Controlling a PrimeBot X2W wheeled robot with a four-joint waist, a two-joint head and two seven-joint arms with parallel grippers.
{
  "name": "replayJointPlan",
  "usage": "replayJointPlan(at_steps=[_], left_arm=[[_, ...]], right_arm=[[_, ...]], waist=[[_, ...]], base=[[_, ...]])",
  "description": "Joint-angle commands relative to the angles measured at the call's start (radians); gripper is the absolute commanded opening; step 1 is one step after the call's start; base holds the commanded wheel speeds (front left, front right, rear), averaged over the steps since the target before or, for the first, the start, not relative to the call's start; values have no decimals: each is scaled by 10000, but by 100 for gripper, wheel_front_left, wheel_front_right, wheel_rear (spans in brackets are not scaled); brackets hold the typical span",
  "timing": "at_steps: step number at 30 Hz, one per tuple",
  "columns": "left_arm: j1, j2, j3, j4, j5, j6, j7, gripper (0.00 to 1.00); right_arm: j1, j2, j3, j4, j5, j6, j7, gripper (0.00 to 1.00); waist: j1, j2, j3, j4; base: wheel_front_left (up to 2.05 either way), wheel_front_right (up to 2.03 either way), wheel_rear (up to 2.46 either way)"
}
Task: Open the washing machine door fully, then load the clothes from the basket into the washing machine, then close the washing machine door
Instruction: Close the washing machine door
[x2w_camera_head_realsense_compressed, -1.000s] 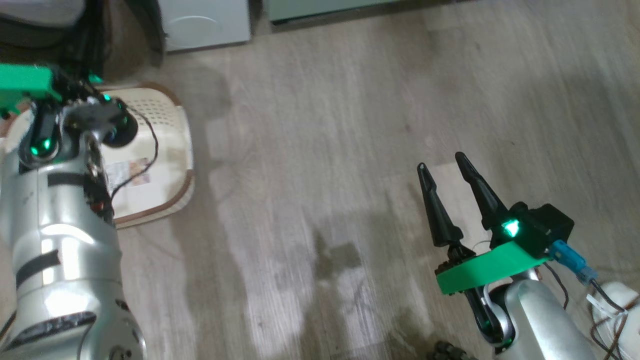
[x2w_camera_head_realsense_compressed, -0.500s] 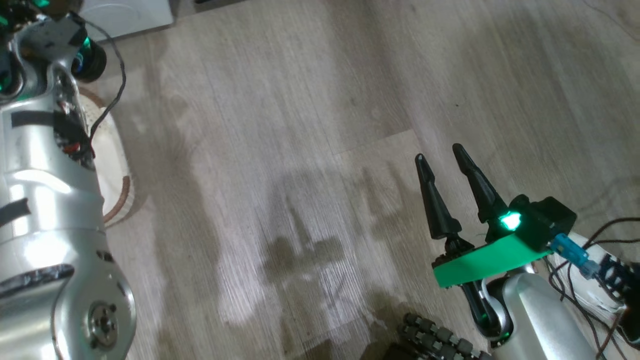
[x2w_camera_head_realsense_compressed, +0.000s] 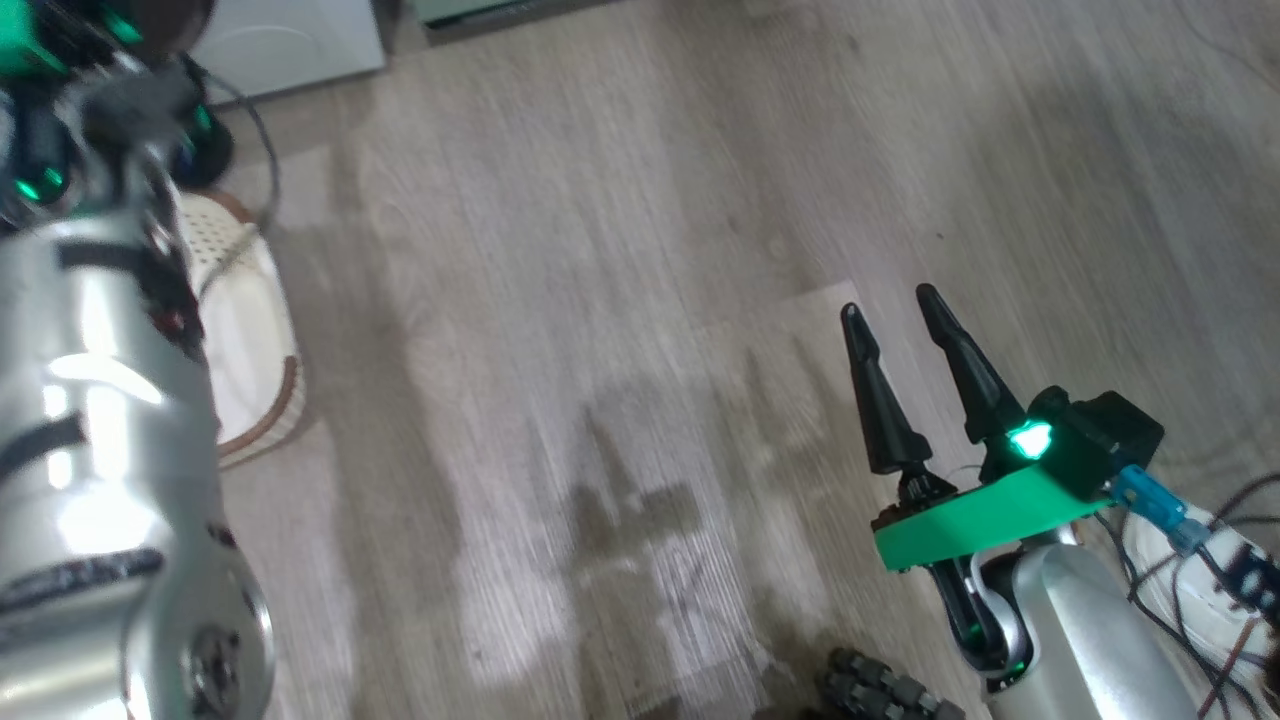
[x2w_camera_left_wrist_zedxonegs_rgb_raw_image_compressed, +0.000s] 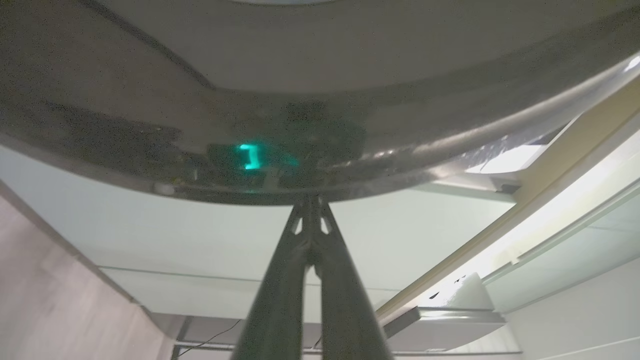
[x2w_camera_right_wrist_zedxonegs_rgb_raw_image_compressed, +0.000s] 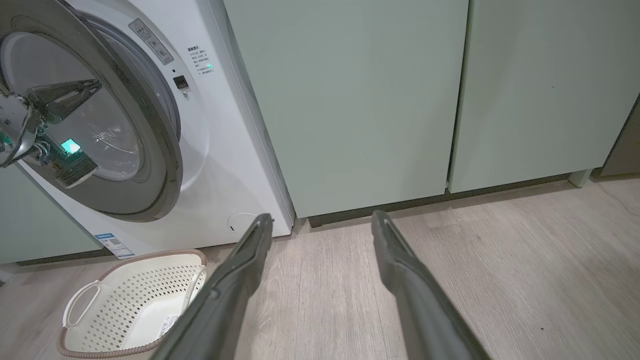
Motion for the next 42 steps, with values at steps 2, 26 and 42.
replayJointPlan(at_steps=[2,26,42], left_arm=[[542,325,-401,-518,362,-17,348,0],[5488,3668,-8546,-3719,7532,49,-2815,0],[9638,676,-3710,-7919,12561,1038,-3970,0]], right_arm=[[-149,40,67,-249,-84,0,-65,100],[847,-250,-993,-152,-609,0,-65,100],[1349,-325,-1051,-693,-752,0,-65,100]], waist=[[-1,0,-390,370],[-1,0,-3272,3445],[-1,0,-3948,4362]], base=[[0,0,0],[0,0,0],[0,0,0]])
